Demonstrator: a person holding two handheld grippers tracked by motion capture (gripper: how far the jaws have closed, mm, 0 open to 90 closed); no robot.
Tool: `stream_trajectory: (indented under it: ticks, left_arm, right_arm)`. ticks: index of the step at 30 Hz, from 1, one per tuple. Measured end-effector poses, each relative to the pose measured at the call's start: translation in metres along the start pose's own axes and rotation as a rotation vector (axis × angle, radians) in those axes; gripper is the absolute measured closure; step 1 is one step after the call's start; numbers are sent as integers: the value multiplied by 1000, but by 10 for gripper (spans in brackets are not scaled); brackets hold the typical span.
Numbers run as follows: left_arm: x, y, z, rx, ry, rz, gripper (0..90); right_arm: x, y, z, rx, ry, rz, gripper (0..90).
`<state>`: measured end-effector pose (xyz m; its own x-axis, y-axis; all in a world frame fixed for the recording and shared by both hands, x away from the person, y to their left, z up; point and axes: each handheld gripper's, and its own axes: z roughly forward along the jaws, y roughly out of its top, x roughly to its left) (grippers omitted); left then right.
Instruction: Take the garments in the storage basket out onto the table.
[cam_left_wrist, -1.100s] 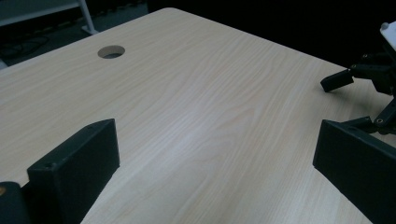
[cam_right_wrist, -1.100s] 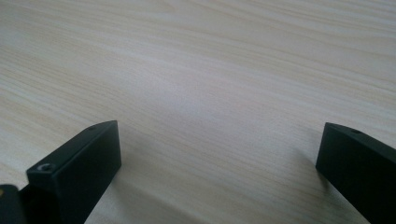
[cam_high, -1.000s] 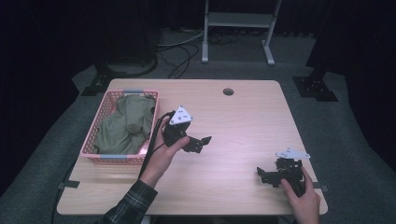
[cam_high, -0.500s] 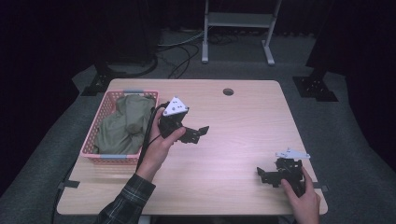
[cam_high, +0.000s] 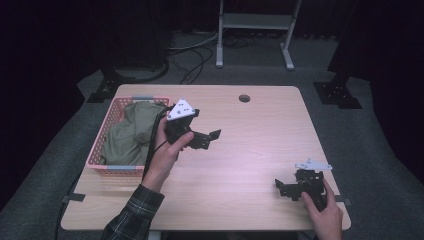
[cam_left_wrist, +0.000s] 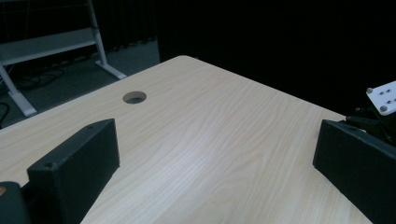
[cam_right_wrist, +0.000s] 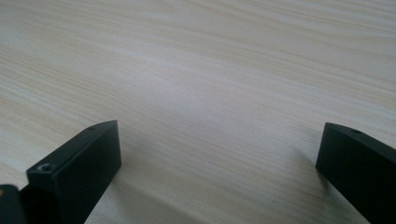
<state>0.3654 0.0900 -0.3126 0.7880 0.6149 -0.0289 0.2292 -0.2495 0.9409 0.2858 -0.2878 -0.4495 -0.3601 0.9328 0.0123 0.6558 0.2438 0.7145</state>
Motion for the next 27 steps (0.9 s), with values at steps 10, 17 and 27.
stream_trajectory:
  ticks: [10, 17, 27]
  left_arm:
    - [6, -1, -5, 1, 9, -4, 0]
    - [11, -3, -8, -1, 25, -6, 0]
    - [25, -5, -19, -9, 56, -24, 0]
  right_arm:
    - [0, 0, 0, 0, 0, 0, 0]
    - [0, 0, 0, -1, 0, 0, 0]
    - [0, 0, 0, 0, 0, 0, 0]
